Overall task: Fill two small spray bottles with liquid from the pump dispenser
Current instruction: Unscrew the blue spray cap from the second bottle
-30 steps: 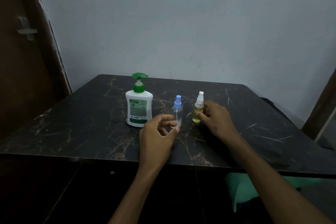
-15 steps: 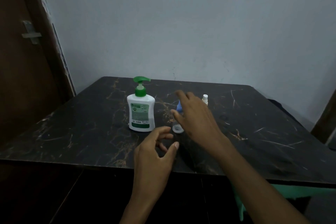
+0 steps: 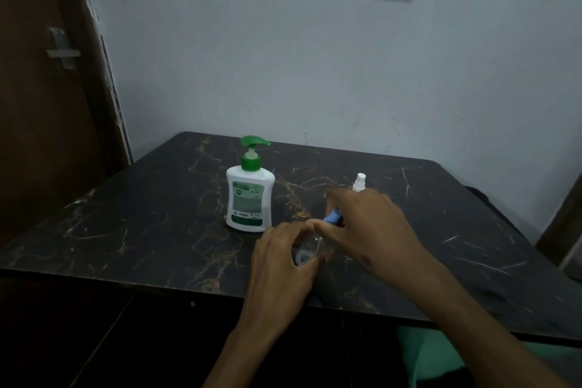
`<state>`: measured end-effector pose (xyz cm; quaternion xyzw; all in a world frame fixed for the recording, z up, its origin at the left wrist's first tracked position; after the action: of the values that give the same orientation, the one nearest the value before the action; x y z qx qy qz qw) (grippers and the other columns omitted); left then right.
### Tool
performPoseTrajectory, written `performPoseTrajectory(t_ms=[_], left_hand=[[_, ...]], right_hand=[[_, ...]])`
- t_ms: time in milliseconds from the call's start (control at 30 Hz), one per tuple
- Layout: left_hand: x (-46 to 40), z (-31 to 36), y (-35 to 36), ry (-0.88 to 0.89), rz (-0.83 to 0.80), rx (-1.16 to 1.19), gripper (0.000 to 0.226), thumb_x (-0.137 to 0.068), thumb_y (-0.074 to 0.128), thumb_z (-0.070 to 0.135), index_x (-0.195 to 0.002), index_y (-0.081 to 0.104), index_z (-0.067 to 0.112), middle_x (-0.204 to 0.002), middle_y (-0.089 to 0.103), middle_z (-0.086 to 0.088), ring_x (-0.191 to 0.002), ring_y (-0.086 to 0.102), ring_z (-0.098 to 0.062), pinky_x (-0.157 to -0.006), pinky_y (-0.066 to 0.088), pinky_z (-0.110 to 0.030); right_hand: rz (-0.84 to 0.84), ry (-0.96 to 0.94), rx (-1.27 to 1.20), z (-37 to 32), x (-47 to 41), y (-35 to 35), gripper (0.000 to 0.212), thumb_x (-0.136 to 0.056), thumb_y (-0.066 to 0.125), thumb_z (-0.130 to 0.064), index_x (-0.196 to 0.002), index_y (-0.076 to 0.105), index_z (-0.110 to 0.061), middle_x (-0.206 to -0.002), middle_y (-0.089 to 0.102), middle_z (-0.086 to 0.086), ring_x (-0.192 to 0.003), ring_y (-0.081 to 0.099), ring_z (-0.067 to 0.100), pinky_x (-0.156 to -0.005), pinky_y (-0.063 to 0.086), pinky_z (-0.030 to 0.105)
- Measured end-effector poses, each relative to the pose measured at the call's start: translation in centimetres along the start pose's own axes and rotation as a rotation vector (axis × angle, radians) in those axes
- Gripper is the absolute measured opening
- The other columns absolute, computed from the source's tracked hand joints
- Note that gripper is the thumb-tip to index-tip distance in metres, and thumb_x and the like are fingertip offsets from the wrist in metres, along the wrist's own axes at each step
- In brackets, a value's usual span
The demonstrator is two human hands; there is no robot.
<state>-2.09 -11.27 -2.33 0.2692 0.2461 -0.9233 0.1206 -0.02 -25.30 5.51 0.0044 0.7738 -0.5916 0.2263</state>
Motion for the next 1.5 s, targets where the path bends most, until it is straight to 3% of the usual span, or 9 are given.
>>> performPoseTrajectory(t_ms=[167, 300, 400, 500, 600, 767, 967, 1167, 1500], left_hand=[[0.0, -0.5, 0.4, -0.010, -0.087, 0.082, 0.029, -0.079, 0.082, 0.038, -0.106, 0.071, 0.039, -0.103, 0.070, 0.025, -0.103, 0.063, -0.002, -0.091, 0.051, -0.033], [-0.3, -0.8, 0.2, -0.017, -0.128, 0.110, 0.027, -0.082, 0.083, 0.032, -0.108, 0.076, 0.031, -0.105, 0.074, 0.020, -0.102, 0.067, -0.003, -0.090, 0.053, -0.035], [-0.4, -0.9, 0.2, -0.018, -0.134, 0.113, 0.028, -0.082, 0.083, 0.033, -0.109, 0.077, 0.029, -0.105, 0.075, 0.018, -0.100, 0.069, -0.003, -0.088, 0.054, -0.032], [-0.4, -0.9, 0.3, -0.010, -0.134, 0.118, 0.028, -0.081, 0.082, 0.034, -0.108, 0.077, 0.030, -0.104, 0.075, 0.018, -0.099, 0.068, -0.002, -0.086, 0.053, -0.028], [-0.4, -1.1, 0.4, -0.023, -0.147, 0.117, 0.029, -0.084, 0.083, 0.033, -0.112, 0.076, 0.030, -0.106, 0.074, 0.018, -0.101, 0.067, 0.000, -0.087, 0.054, -0.025], [-0.5, -1.2, 0.4, -0.026, -0.180, 0.150, 0.026, -0.085, 0.082, 0.031, -0.111, 0.076, 0.032, -0.107, 0.074, 0.020, -0.103, 0.066, 0.002, -0.088, 0.051, -0.020], [-0.6, -1.4, 0.7, -0.008, -0.205, 0.139, 0.027, -0.086, 0.082, 0.034, -0.112, 0.075, 0.033, -0.106, 0.073, 0.023, -0.103, 0.066, 0.004, -0.086, 0.049, -0.016], [-0.6, -1.7, 0.8, -0.025, -0.220, 0.154, 0.027, -0.087, 0.081, 0.032, -0.114, 0.075, 0.035, -0.107, 0.073, 0.023, -0.102, 0.067, 0.002, -0.087, 0.055, -0.028], [-0.4, -1.4, 0.7, -0.019, -0.223, 0.150, 0.025, -0.087, 0.081, 0.033, -0.111, 0.076, 0.035, -0.106, 0.075, 0.022, -0.101, 0.068, 0.000, -0.091, 0.055, -0.036]], right_hand=[[-0.041, -0.092, -0.067, 0.2, 0.0, -0.6, 0.025, -0.091, 0.075, -0.040, -0.075, 0.059, -0.029, -0.074, 0.065, -0.011, -0.065, 0.057, 0.002, -0.057, 0.034, 0.014], [-0.265, -0.313, -0.208, -0.1, -0.4, -2.3, 0.032, -0.083, 0.071, 0.002, -0.078, 0.073, -0.030, -0.103, 0.068, -0.014, -0.098, 0.064, 0.000, -0.077, 0.053, 0.022], [-0.286, -0.357, -0.305, -0.3, -0.7, -3.6, 0.023, -0.087, 0.075, -0.007, -0.086, 0.073, -0.030, -0.115, 0.071, -0.018, -0.113, 0.062, -0.005, -0.088, 0.053, 0.017], [-0.172, -0.316, -0.153, -0.3, -1.1, -3.2, 0.004, -0.094, 0.072, -0.034, -0.093, 0.069, -0.032, -0.096, 0.071, -0.018, -0.091, 0.066, -0.002, -0.075, 0.053, 0.026], [-0.174, -0.278, 0.132, -0.7, -1.3, -1.5, 0.024, -0.096, 0.067, -0.051, -0.092, 0.066, -0.028, -0.076, 0.060, -0.017, -0.071, 0.059, 0.001, -0.062, 0.042, 0.024], [-0.243, -0.316, 0.085, -1.4, -1.4, -1.9, 0.011, -0.093, 0.073, -0.019, -0.085, 0.069, -0.027, -0.080, 0.071, -0.018, -0.072, 0.064, -0.004, -0.059, 0.042, 0.014], [-0.310, -0.383, -0.028, -1.6, -1.1, -2.3, 0.040, -0.080, 0.060, 0.015, -0.080, 0.069, -0.024, -0.081, 0.070, -0.013, -0.081, 0.064, -0.007, -0.069, 0.045, 0.007], [-0.274, -0.371, -0.208, -1.2, -0.8, -3.0, 0.037, -0.078, 0.067, 0.016, -0.071, 0.071, -0.020, -0.098, 0.068, -0.007, -0.091, 0.066, 0.007, -0.078, 0.058, 0.029], [-0.315, -0.312, -0.115, -1.0, -0.3, -3.2, 0.026, -0.089, 0.069, 0.002, -0.096, 0.075, -0.023, -0.098, 0.068, -0.014, -0.093, 0.064, 0.000, -0.078, 0.053, 0.017]])
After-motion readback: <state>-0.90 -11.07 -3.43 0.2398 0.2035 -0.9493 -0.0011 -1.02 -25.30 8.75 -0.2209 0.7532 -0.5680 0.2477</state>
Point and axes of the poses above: each hand's wrist, its own x-axis away from the middle knuckle, its own y-axis out of the palm, z = x × y, the point moved 5 cm from there along -x, towards the middle knuckle
